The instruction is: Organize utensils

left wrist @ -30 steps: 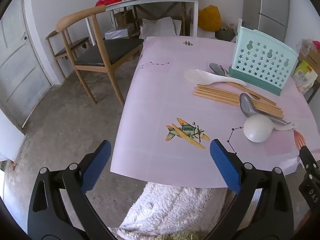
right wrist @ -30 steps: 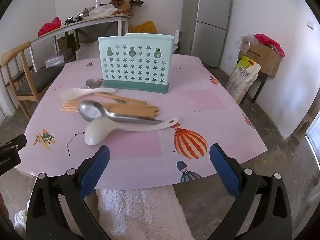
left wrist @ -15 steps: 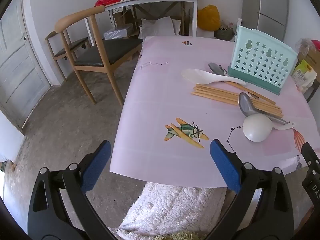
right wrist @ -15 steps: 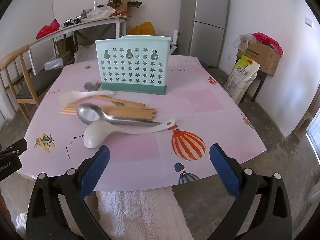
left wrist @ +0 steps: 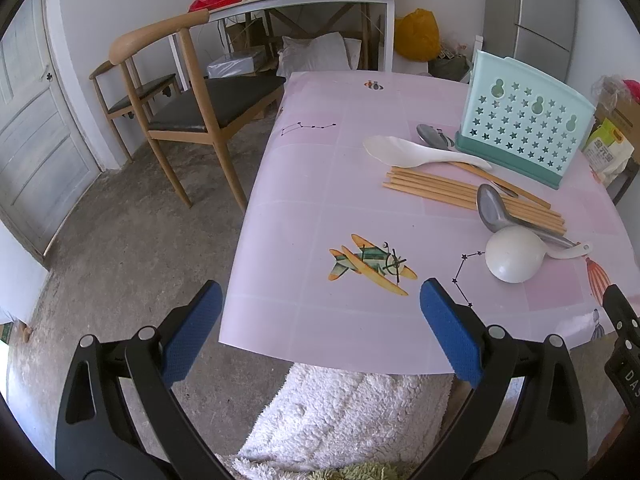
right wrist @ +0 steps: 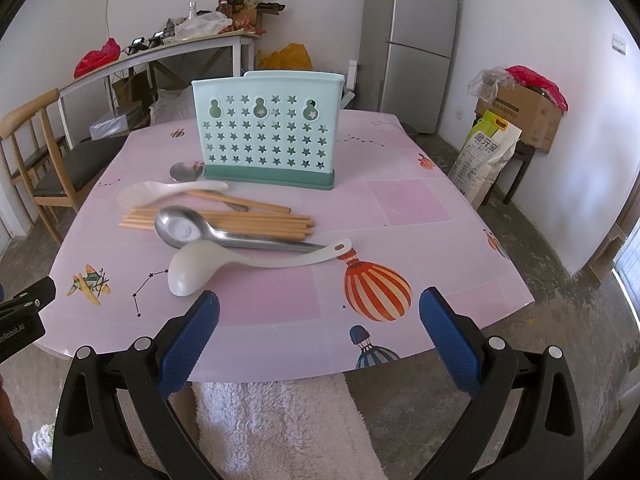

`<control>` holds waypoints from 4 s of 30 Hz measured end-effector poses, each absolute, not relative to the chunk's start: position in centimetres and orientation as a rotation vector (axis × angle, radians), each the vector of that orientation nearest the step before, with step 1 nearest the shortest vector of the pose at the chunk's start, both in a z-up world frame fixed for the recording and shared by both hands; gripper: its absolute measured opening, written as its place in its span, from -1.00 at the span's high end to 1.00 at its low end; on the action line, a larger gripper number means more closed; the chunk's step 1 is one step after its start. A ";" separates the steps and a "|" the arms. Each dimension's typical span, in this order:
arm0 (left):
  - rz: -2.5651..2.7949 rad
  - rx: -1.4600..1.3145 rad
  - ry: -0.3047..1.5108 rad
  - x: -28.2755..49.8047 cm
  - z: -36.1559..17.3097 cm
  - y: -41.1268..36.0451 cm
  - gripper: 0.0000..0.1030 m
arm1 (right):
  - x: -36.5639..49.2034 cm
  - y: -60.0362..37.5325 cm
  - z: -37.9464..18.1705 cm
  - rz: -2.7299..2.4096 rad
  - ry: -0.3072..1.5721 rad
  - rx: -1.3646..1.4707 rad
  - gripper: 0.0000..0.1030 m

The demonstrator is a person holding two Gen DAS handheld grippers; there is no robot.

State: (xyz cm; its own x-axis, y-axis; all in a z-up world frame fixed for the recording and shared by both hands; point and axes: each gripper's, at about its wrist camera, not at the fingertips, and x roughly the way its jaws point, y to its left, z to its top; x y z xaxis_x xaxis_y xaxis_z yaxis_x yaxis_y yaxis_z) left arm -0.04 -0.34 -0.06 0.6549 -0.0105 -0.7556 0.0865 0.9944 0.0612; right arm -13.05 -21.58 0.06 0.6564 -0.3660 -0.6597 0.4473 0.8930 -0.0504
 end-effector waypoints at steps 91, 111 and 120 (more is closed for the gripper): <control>-0.057 0.093 0.856 -0.1 -0.1 -0.2 -0.86 | -13.1 -21.3 0.3 -0.457 0.707 0.115 -0.89; -0.049 0.099 0.860 -0.2 -0.3 -0.1 -0.86 | -13.6 -21.5 0.7 -0.428 0.676 0.129 -0.89; -0.032 0.130 0.863 0.4 -0.5 -0.9 -0.86 | -12.8 -21.3 0.5 -0.413 0.700 0.083 -0.89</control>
State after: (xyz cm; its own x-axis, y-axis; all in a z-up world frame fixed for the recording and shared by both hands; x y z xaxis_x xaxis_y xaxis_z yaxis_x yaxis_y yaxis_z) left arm 0.38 -0.88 -0.50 0.6502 0.0243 -0.7594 0.0809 0.9916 0.1011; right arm -12.85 -21.29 0.53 0.6878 -0.3406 -0.6410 0.3957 0.9163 -0.0622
